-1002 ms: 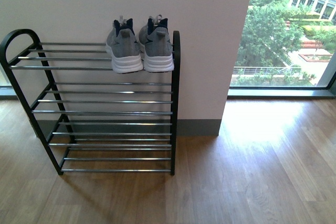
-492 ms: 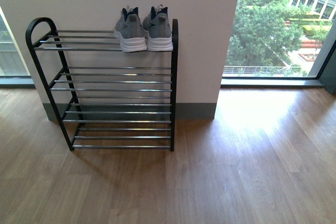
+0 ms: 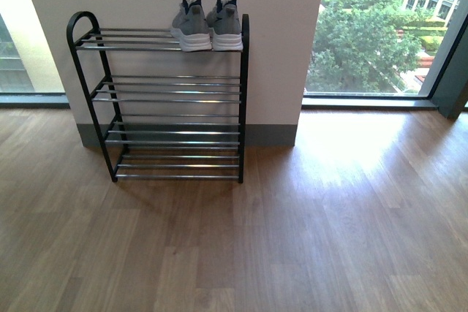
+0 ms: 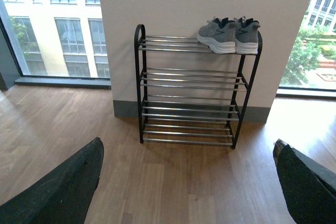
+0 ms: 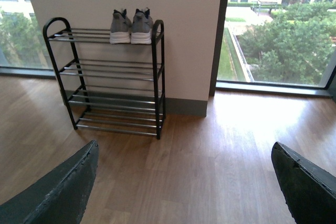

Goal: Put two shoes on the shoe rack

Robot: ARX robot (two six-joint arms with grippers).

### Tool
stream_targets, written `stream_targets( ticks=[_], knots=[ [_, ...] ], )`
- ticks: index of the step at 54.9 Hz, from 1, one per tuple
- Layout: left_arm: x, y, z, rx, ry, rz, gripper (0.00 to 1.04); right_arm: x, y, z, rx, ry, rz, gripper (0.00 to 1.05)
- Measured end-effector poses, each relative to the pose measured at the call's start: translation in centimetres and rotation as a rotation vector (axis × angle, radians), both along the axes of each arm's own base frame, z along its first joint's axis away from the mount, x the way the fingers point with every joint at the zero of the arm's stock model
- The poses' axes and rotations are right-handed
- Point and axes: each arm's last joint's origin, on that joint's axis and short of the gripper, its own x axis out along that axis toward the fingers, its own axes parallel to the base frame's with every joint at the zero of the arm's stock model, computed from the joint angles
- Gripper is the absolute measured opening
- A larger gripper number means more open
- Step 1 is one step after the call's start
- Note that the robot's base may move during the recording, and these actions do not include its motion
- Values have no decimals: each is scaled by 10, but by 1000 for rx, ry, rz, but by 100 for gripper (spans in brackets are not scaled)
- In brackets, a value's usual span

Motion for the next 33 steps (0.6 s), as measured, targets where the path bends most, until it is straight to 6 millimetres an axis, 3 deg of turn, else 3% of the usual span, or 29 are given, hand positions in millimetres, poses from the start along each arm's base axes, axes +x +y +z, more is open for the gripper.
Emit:
stream_targets(
  ticks=[33],
  knots=[
    [0,0,0,0,0,0,95,0,0,0,0,0,0,95]
  ],
)
